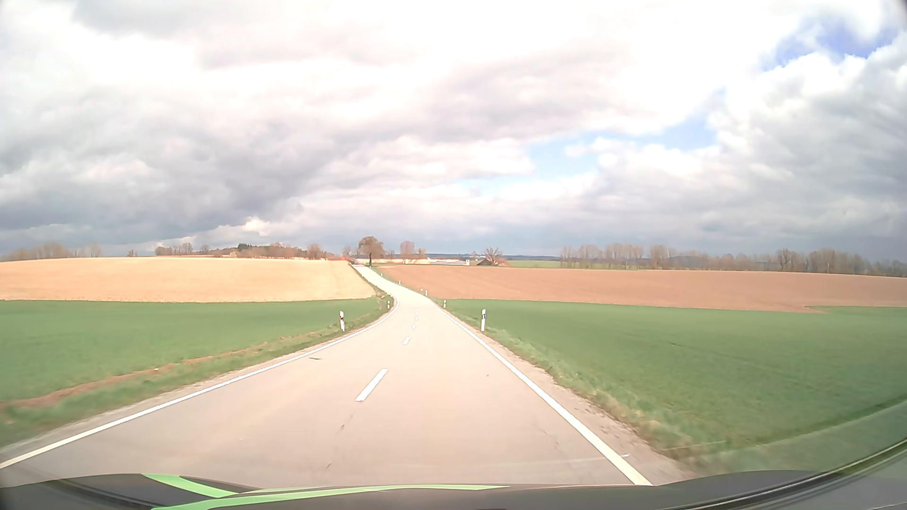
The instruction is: Follow the waypoints while adhering to traffic rules and regulations
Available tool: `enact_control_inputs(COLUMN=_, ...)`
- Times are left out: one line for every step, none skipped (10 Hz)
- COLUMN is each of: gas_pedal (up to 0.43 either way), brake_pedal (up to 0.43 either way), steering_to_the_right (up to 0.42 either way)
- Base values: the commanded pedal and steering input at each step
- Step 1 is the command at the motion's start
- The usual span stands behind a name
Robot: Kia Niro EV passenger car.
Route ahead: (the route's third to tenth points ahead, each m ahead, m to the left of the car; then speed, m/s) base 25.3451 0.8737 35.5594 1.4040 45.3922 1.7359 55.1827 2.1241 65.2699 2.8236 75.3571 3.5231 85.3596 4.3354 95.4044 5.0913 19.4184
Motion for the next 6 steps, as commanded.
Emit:
enact_control_inputs(gas_pedal=0.079, brake_pedal=0.000, steering_to_the_right=-0.008)
enact_control_inputs(gas_pedal=0.079, brake_pedal=0.000, steering_to_the_right=-0.009)
enact_control_inputs(gas_pedal=0.079, brake_pedal=0.000, steering_to_the_right=-0.009)
enact_control_inputs(gas_pedal=0.079, brake_pedal=0.000, steering_to_the_right=-0.009)
enact_control_inputs(gas_pedal=0.079, brake_pedal=0.000, steering_to_the_right=-0.008)
enact_control_inputs(gas_pedal=0.079, brake_pedal=0.000, steering_to_the_right=-0.007)
